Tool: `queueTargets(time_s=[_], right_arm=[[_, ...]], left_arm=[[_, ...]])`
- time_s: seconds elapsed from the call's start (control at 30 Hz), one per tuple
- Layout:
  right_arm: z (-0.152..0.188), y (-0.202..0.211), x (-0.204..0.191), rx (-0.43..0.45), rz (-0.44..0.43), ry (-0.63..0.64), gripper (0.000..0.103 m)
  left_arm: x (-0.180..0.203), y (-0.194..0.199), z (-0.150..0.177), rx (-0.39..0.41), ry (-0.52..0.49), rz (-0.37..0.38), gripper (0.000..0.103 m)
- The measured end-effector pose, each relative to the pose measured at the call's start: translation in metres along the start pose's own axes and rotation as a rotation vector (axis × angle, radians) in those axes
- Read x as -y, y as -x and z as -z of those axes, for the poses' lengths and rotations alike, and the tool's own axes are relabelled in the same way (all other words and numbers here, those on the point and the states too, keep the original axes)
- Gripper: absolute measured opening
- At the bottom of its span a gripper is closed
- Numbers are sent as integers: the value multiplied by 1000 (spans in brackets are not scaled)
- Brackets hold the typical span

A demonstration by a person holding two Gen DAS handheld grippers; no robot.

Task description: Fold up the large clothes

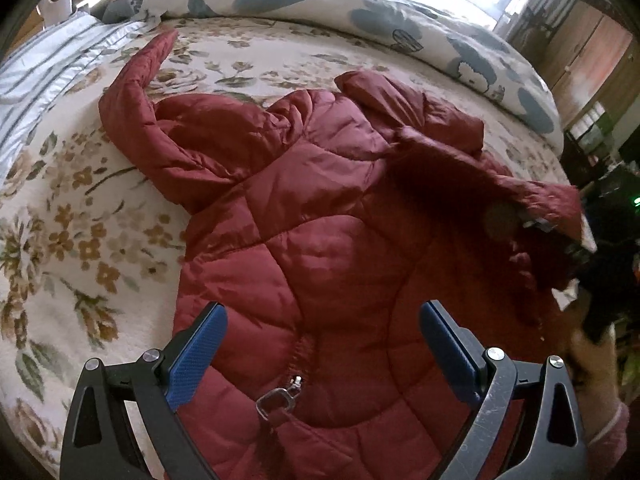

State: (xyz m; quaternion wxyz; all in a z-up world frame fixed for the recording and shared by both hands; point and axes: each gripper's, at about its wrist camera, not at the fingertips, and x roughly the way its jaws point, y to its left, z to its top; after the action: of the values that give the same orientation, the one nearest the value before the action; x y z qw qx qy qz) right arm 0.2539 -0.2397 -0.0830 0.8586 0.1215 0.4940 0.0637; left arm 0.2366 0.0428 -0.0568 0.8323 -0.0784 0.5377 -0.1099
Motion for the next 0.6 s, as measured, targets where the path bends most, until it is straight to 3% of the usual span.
queueTargets(time_s=[0.13, 0.23, 0.43, 0.53, 0.6], right_arm=[[4, -24, -22, -79, -72, 110, 22], [10, -38, -27, -136, -72, 160, 24], [16, -37, -19, -147, -106, 134, 35], [16, -38, -25, -151, -118, 145, 52], [18, -36, -30, -152, -111, 159, 61]], left_arm=[[-13, -5, -12, -16, 38, 66, 97], [-21, -13, -30, -21, 50, 118, 97], [-24, -52, -77, -67, 62, 195, 93], [-19, -90, -97, -136, 47, 218, 74], [-15, -112, -106, -170, 29, 192, 53]])
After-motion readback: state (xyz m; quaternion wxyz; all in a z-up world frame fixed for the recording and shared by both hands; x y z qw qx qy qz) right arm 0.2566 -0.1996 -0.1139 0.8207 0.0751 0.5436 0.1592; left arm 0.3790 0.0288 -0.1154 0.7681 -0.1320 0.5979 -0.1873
